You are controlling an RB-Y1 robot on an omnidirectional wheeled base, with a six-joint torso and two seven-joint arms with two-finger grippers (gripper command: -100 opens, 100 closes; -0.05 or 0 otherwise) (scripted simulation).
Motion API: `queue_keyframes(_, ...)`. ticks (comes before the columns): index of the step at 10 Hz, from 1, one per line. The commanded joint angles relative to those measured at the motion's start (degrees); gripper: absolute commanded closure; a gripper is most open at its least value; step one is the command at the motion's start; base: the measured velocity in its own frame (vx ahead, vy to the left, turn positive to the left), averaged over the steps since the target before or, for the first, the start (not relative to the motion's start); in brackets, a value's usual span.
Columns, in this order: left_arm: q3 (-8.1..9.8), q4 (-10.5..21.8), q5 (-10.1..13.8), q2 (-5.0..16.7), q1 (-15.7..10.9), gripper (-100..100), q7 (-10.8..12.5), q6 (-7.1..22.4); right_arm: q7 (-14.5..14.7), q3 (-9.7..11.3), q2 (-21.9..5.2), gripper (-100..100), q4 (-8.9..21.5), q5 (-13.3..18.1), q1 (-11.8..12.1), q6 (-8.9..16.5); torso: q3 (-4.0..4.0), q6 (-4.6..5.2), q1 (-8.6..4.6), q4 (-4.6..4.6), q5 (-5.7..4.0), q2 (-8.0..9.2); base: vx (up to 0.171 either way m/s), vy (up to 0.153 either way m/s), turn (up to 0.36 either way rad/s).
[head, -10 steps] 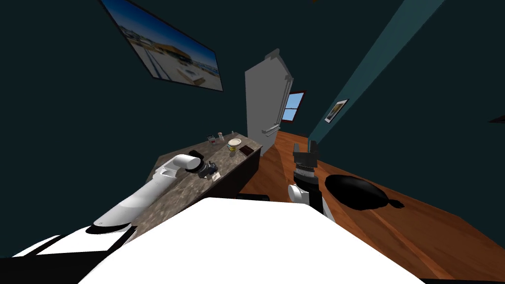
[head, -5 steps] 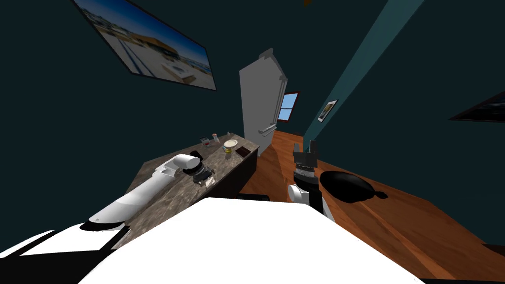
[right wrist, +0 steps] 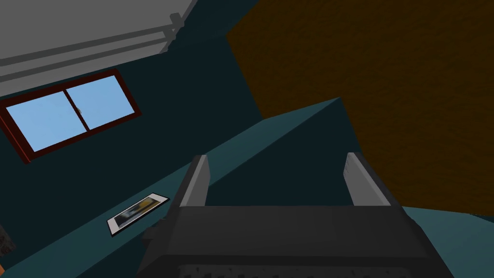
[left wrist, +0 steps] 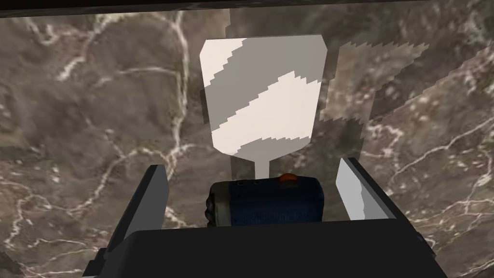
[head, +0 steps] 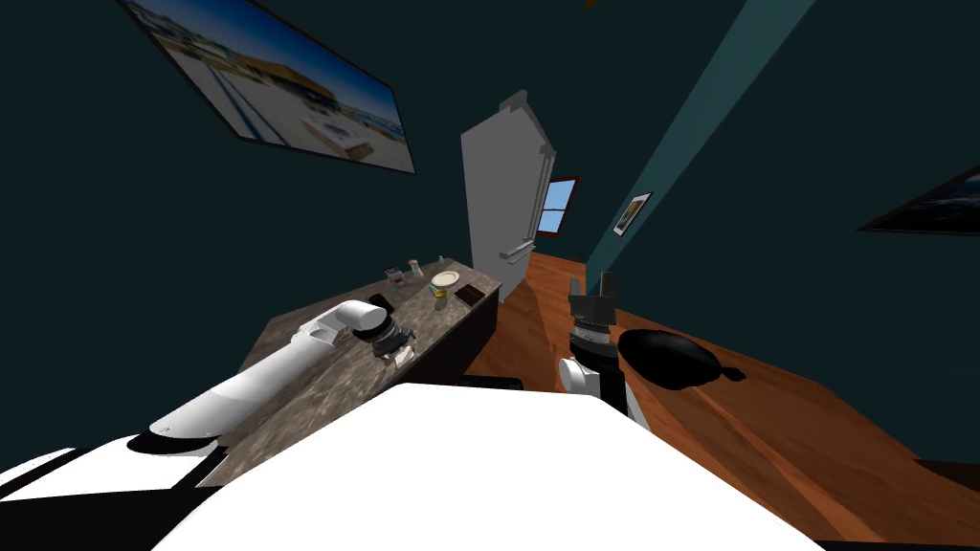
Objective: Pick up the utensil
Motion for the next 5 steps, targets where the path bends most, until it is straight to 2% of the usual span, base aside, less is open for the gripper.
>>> queue_keyframes(1,-1.00,-0.1,0.8,1.3,0.4,-100,0.7,-2.2,0.0,0.0,0.0,0,0.0,0.0,0.0,0.0,0.00,0.00,0.00,0.00,0.00,0.00,0.006,-0.002,-0.022)
queue_keyframes(2,-3.03,-0.2,2.4,3.8,1.1,-100,2.0,-4.2,0.0,0.0,0.0,0,0.0,0.0,0.0,0.0,0.00,-0.01,0.00,0.00,0.00,0.00,0.008,-0.004,-0.052)
queue_keyframes(3,-3.03,-0.2,2.4,3.9,1.1,-100,2.0,-5.3,0.0,0.0,0.0,0,0.0,0.0,0.0,0.0,0.00,0.00,0.00,0.00,0.00,0.00,0.007,-0.002,-0.024)
queue_keyframes(4,-5.06,-0.4,4.0,6.3,1.9,-100,3.2,-7.3,0.0,0.0,0.0,0,0.0,0.0,0.0,0.0,0.00,-0.01,0.00,0.00,0.00,0.00,0.007,-0.003,-0.049)
queue_keyframes(5,-5.06,-0.4,4.0,6.5,1.9,-100,3.2,-8.4,0.0,0.0,0.0,0,0.0,0.0,0.0,0.0,0.00,0.00,0.00,0.00,0.00,0.00,0.005,-0.001,-0.024)
